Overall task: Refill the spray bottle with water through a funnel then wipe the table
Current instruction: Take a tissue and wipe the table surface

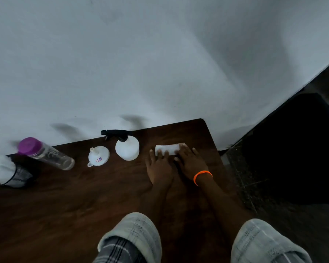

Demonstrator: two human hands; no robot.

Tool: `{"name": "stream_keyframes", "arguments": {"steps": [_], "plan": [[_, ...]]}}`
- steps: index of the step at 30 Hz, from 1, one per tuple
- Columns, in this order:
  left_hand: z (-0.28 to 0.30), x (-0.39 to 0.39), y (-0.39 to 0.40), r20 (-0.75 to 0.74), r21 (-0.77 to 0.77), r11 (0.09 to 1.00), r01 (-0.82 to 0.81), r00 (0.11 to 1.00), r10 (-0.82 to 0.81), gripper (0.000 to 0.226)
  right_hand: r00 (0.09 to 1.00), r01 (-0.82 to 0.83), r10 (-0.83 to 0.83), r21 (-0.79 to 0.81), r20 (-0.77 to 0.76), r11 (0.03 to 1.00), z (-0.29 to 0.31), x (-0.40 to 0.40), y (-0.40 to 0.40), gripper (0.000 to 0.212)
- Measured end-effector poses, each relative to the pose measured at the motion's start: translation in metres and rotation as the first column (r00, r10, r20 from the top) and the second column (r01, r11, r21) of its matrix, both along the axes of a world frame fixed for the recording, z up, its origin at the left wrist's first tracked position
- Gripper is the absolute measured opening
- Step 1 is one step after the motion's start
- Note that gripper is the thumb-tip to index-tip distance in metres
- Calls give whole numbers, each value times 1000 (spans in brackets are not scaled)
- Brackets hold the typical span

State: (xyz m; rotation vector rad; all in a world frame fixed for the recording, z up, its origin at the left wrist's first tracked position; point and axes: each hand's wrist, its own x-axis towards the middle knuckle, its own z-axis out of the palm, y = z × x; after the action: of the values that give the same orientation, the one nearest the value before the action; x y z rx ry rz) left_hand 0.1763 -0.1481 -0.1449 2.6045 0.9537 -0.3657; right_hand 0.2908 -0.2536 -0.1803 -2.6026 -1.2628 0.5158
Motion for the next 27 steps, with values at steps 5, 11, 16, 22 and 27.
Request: {"name": "stream_keyframes", "arguments": {"steps": [5, 11, 16, 22, 27], "plan": [[-5, 24, 0, 13, 46, 997, 69, 998, -69, 56, 1000, 5, -5, 3, -10, 1000, 0, 32, -8, 45], [-3, 47, -33, 13, -2, 987, 159, 987, -159, 58, 997, 79, -79, -9, -9, 997, 4, 52, -49, 46], [12, 47, -76, -28, -41, 968, 249, 968, -250, 62, 983, 173, -174, -12, -65, 985, 8, 41, -100, 53], [16, 21, -136, -26, -77, 944, 322, 945, -325, 62, 967, 246, -245, 5, -66, 969, 11, 3, -170, 42], [18, -30, -186, -30, -86, 940, 329, 943, -333, 56, 954, 288, -289, -30, -79, 957, 7, -55, -226, 67]]}}
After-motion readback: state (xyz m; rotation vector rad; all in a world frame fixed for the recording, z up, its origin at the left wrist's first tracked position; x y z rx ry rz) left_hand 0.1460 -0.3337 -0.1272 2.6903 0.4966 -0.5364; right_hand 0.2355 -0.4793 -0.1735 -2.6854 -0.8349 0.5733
